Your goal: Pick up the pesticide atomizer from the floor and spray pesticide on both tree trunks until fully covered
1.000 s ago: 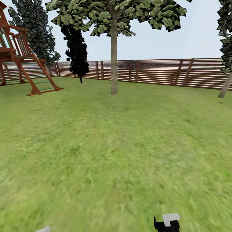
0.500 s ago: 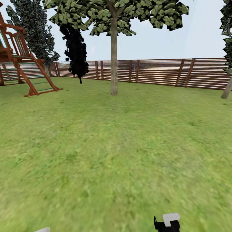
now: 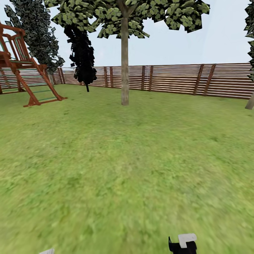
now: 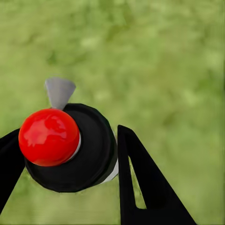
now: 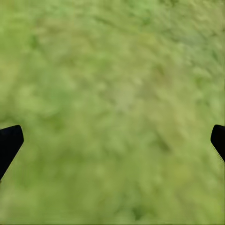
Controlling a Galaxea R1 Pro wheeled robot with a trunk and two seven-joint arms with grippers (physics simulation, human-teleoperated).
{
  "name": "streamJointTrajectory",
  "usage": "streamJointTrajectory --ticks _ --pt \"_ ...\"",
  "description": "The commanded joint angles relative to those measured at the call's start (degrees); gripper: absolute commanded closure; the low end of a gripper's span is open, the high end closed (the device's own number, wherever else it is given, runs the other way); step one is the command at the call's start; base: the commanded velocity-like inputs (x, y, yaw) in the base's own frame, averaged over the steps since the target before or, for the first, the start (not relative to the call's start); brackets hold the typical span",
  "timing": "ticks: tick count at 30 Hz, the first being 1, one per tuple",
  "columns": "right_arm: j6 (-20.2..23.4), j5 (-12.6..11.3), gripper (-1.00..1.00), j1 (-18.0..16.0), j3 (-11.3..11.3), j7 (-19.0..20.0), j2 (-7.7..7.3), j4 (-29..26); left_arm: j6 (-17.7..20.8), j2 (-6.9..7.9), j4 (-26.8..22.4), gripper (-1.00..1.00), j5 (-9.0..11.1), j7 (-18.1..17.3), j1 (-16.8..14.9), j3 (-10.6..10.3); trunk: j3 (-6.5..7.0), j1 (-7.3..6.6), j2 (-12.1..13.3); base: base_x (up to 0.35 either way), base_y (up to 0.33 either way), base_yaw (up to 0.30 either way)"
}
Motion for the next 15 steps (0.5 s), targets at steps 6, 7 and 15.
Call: streamJointTrajectory --ticks 6,7,15 --pt "0.0 0.0 -1.0 0.0 0.0 0.0 0.17 0.0 -0.1 -0.02 0.0 1.0 0.0 0.0 0.0 0.0 0.0 0.0 0.0 0.339 0.0 0.0" --pt "0.0 0.0 -1.0 0.0 0.1 0.0 0.22 0.0 -0.1 -0.02 0.0 1.0 0.0 0.0 0.0 0.0 0.0 0.0 0.0 0.339 0.0 0.0" --pt "0.0 -0.1 -1.0 0.0 0.1 0.0 0.35 0.0 -0.1 -0.03 0.0 1.0 0.0 0.0 0.0 0.2 0.0 0.0 0.0 0.339 0.0 0.0"
